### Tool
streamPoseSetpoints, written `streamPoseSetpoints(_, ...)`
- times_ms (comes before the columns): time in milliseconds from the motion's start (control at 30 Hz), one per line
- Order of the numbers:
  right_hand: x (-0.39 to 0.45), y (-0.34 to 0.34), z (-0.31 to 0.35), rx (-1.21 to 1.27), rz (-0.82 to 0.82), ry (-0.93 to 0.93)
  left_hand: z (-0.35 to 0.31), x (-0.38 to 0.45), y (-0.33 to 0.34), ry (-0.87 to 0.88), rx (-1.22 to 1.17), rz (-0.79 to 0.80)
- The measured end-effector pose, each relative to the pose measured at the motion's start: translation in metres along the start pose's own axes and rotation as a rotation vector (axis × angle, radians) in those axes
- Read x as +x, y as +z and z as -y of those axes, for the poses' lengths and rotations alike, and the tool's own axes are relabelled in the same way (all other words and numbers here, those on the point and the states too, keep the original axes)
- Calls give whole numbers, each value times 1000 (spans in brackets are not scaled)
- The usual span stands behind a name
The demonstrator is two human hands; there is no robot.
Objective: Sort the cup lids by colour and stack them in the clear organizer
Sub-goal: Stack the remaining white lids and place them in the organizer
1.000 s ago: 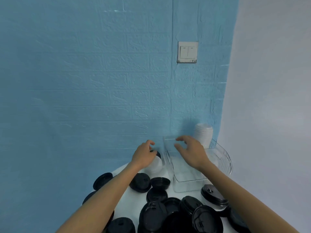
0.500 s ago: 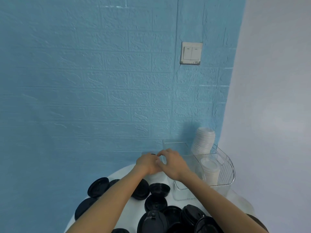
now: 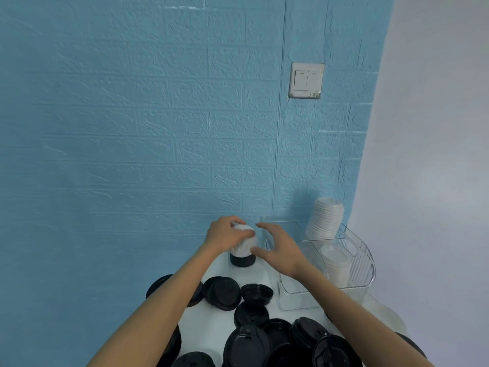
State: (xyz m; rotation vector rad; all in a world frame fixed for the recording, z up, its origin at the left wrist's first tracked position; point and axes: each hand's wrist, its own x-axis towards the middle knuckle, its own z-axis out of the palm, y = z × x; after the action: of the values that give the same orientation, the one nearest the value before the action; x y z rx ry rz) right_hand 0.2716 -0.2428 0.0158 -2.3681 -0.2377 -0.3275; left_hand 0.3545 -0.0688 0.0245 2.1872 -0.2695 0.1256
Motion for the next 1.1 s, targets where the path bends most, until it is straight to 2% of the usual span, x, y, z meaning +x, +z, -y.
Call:
streamPoseSetpoints(100,2,0,7,92,29,-24,-18,-5,-14,-31,-170,18)
streamPoseSetpoints(200,-2,-4,11,251,-23,-60,-45,-17,-14,-47,-306,51)
streamPoseSetpoints(300,-14,-23,15,291,-86,-77,-74,-31,3,-37,-313,58)
streamPoseSetpoints(467,-43,-67,0,204,-288,-76,-118,-44,42,29,-259,94)
streamPoseSetpoints(633,-68,-106,-38,137,-381,77,-143,-52,86,-1,-344,280)
streamPoseSetpoints(833,-90,-116,-83,115,-331,270,-129,-56,127,104,-279,324)
streamPoseSetpoints(933,-90,-110,-94,94,-274,333,-119,-56,134,175,-156,335)
streamPoseSetpoints(1100,-87,-104,-98,41,-237,356,-115,-51,142,269,4,279)
